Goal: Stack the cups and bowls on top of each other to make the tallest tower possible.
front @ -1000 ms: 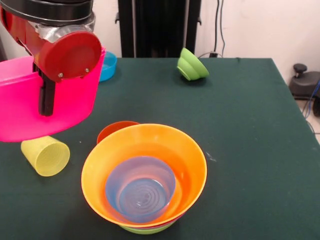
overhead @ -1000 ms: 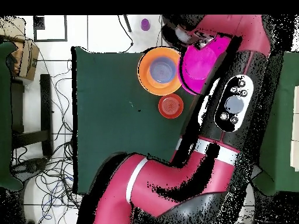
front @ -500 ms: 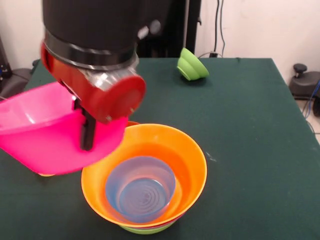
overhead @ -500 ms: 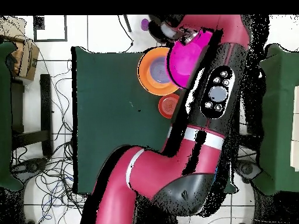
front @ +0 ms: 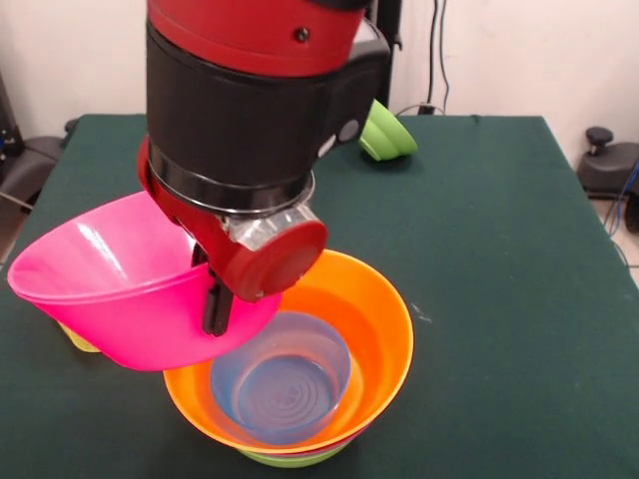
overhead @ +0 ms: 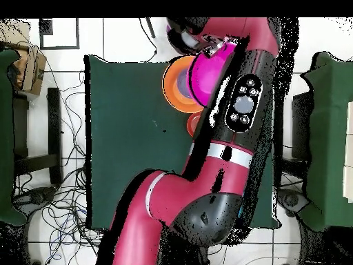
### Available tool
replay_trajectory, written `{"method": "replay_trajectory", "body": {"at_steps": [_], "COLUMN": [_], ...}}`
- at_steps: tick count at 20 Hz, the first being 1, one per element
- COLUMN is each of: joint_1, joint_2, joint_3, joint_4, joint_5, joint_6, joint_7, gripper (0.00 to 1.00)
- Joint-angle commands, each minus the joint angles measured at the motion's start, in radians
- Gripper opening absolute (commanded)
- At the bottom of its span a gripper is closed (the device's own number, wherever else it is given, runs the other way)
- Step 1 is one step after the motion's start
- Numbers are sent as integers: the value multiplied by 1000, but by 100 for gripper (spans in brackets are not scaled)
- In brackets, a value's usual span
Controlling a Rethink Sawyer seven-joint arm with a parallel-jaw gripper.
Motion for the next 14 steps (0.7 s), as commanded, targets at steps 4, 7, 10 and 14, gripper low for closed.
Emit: {"method": "replay_trajectory", "body": {"at_steps": [4, 7, 10, 14], "joint_1": [30, 37, 40, 42], "joint_2": [-40, -45, -48, -52], "joint_3": [-23, -11, -5, -8], "joint_4": [71, 91, 106, 114], "joint_5": [6, -8, -25, -32], "joint_6": [-19, -31, -41, -36], "joint_7": [155, 143, 120, 96], "gripper": [0, 0, 0, 0]}}
